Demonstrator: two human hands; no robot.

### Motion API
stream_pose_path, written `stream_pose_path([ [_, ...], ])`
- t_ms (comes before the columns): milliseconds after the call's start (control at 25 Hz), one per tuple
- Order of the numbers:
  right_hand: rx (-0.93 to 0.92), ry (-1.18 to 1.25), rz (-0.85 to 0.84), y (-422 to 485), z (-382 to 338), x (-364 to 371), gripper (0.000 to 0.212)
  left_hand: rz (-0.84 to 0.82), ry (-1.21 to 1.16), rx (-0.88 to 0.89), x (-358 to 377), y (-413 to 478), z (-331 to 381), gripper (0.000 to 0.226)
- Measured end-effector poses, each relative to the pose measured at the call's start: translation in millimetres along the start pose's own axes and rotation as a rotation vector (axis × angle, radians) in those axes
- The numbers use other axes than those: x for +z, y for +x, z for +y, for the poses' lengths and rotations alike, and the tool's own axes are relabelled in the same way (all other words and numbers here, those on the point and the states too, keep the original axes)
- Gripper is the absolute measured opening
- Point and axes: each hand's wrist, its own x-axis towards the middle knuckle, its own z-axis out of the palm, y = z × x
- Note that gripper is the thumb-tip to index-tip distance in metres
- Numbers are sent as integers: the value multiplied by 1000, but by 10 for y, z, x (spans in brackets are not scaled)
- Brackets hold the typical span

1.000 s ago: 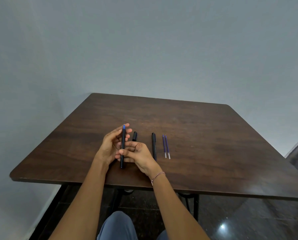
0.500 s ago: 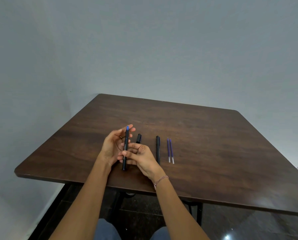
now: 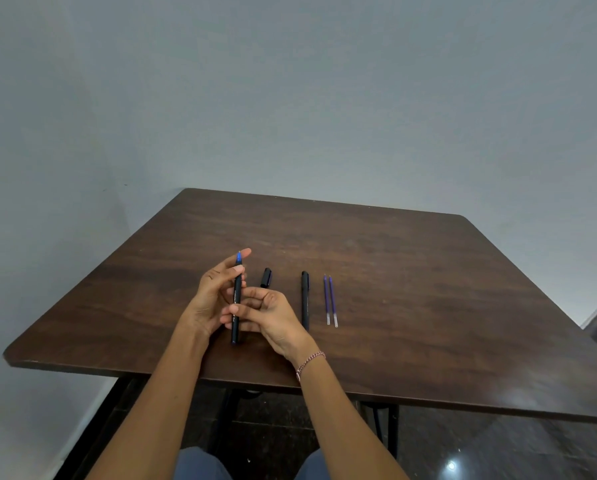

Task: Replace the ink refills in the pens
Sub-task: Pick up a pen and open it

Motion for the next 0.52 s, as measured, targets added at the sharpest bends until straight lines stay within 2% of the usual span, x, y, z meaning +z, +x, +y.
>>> stream_pose_path([
  [240, 3, -16, 19, 1, 12, 17, 28, -26, -133, -46, -22, -32, 24, 35],
  [520, 9, -15, 36, 7, 3, 20, 26, 6, -44, -15, 6, 24, 1, 30],
])
